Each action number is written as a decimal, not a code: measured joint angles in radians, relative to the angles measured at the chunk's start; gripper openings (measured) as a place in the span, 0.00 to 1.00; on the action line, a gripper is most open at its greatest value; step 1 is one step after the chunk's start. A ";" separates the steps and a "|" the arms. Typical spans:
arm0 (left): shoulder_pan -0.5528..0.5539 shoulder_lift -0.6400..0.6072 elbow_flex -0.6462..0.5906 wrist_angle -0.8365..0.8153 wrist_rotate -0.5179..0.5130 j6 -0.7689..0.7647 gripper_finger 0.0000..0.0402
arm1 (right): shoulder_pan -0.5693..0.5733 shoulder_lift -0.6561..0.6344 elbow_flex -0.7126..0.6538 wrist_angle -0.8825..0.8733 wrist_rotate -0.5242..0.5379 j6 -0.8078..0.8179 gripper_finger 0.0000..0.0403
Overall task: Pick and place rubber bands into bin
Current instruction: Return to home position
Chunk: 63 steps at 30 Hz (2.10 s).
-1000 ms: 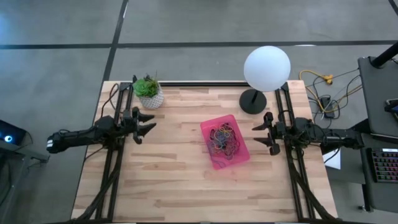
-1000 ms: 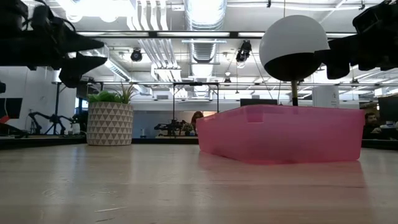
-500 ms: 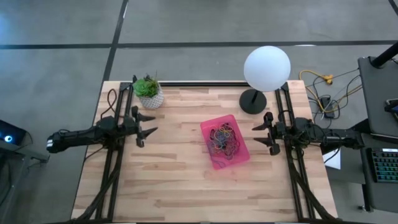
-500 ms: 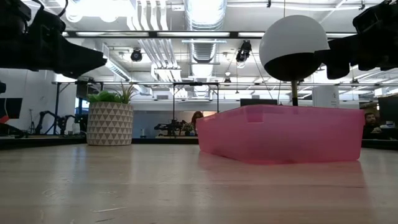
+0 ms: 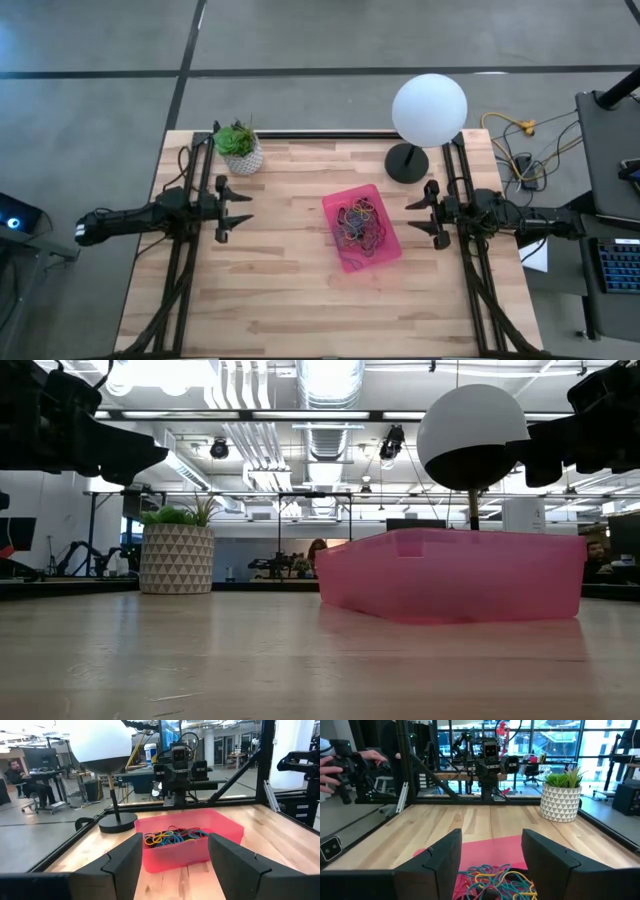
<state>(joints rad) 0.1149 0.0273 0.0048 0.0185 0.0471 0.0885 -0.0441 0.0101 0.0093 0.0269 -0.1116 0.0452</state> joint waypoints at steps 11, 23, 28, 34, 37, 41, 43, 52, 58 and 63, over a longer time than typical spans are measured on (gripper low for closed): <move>-0.003 0.019 0.000 0.053 0.008 -0.003 0.52 | 0.000 0.000 0.000 0.000 0.000 0.012 0.48; -0.003 0.042 0.000 0.075 0.005 -0.003 0.52 | 0.000 0.011 0.001 0.001 0.000 0.000 0.48; -0.003 0.046 0.000 0.075 0.004 -0.003 0.52 | 0.000 0.012 0.001 0.000 0.000 0.002 0.48; -0.002 0.043 0.000 0.079 0.004 -0.003 0.52 | 0.000 0.013 0.001 0.000 0.000 0.011 0.48; -0.002 0.044 0.000 0.077 0.003 -0.003 0.52 | 0.000 0.012 0.000 0.000 0.000 0.001 0.48; -0.002 0.044 0.000 0.077 0.003 -0.003 0.52 | 0.000 0.012 0.001 0.000 0.000 0.011 0.48; -0.002 0.044 0.000 0.078 0.003 -0.003 0.52 | 0.000 0.013 0.001 0.000 0.000 -0.001 0.48; -0.002 0.044 0.000 0.078 0.003 -0.003 0.52 | 0.000 0.012 0.001 0.000 0.000 -0.007 0.48; -0.002 0.044 0.000 0.077 0.003 -0.003 0.52 | 0.000 0.012 0.001 0.000 0.000 0.010 0.48; -0.002 0.044 0.000 0.078 0.003 -0.003 0.52 | 0.000 0.013 0.000 0.000 0.000 0.010 0.48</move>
<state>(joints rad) 0.1131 0.0711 0.0048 0.0961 0.0502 0.0856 -0.0441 0.0227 0.0097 0.0269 -0.1118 0.0548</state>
